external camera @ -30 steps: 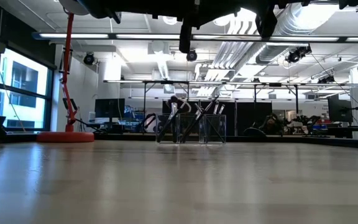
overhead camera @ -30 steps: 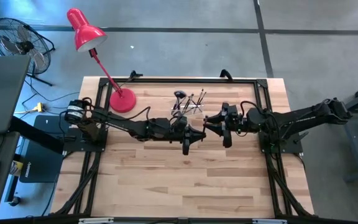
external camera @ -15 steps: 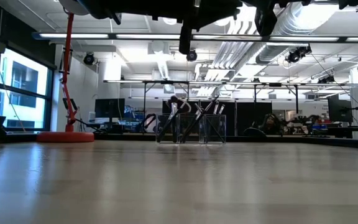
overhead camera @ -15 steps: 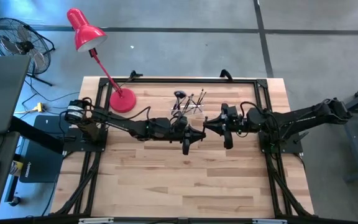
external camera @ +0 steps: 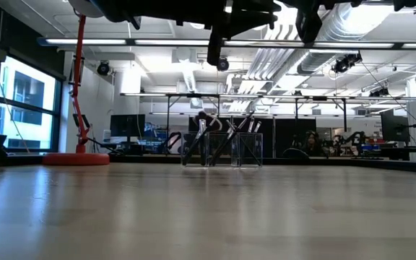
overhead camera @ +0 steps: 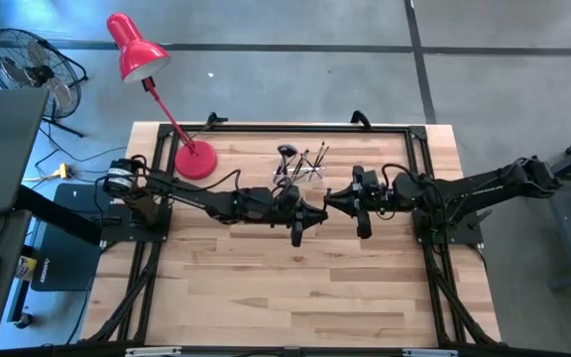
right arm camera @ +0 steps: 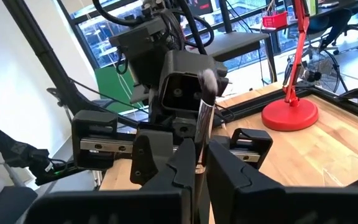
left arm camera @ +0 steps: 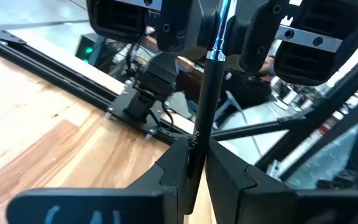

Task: Put items in baskets/containers
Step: Put the foundation brush into the transparent organizer

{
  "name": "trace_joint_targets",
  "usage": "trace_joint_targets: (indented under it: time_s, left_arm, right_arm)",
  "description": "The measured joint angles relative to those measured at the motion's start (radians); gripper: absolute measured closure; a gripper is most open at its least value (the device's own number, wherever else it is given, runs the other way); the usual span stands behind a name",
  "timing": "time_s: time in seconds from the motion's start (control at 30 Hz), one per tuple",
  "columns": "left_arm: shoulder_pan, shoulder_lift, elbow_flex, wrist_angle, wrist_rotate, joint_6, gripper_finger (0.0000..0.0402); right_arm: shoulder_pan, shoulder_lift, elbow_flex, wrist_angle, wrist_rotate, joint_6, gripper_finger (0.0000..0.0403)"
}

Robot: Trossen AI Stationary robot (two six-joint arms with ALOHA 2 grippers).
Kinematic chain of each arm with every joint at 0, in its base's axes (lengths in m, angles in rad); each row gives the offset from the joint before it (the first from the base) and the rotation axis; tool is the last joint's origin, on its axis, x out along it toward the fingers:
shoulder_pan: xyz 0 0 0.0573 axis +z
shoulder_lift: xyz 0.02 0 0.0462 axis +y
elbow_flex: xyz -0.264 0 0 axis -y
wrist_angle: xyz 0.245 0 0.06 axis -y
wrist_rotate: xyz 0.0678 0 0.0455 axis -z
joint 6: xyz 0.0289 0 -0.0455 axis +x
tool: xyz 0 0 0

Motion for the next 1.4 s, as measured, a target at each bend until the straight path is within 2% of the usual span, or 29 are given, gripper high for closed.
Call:
trace_joint_targets:
  time_s: [0.1,0.37,0.67,0.83,1.1,1.2,1.33,1.4]
  left_arm:
    - [0.028,0.000,0.000,0.000,0.096,0.000,0.0353]
    - [0.142,0.000,0.000,0.005,0.448,-0.014,0.0352]
    - [0.223,0.000,0.000,-0.018,0.629,-0.010,0.0352]
    - [0.229,0.000,0.000,-0.021,0.593,-0.011,0.0352]
    - [0.228,0.000,0.000,-0.025,0.494,0.118,0.0352]
    - [0.229,0.000,0.000,-0.025,0.464,0.117,0.0352]
    - [0.229,0.000,0.000,-0.037,0.397,0.109,0.0352]
    - [0.229,0.000,0.000,-0.069,0.327,0.129,0.0352]
  right_arm:
    - [0.000,0.000,0.000,0.000,0.005,0.000,0.0390]
    - [0.000,0.000,0.000,0.001,0.026,0.039,0.0385]
    - [0.000,0.000,0.000,-0.023,0.060,0.099,0.0387]
    - [0.000,0.000,0.000,-0.032,0.065,0.112,0.0388]
    - [-0.001,-0.004,0.000,-0.103,0.082,0.088,0.0387]
    - [-0.001,-0.016,0.000,-0.141,0.079,0.063,0.0387]
    - [-0.001,-0.061,0.000,-0.164,0.118,-0.006,0.0385]
    - [-0.008,-0.095,0.000,-0.217,0.160,-0.051,0.0385]
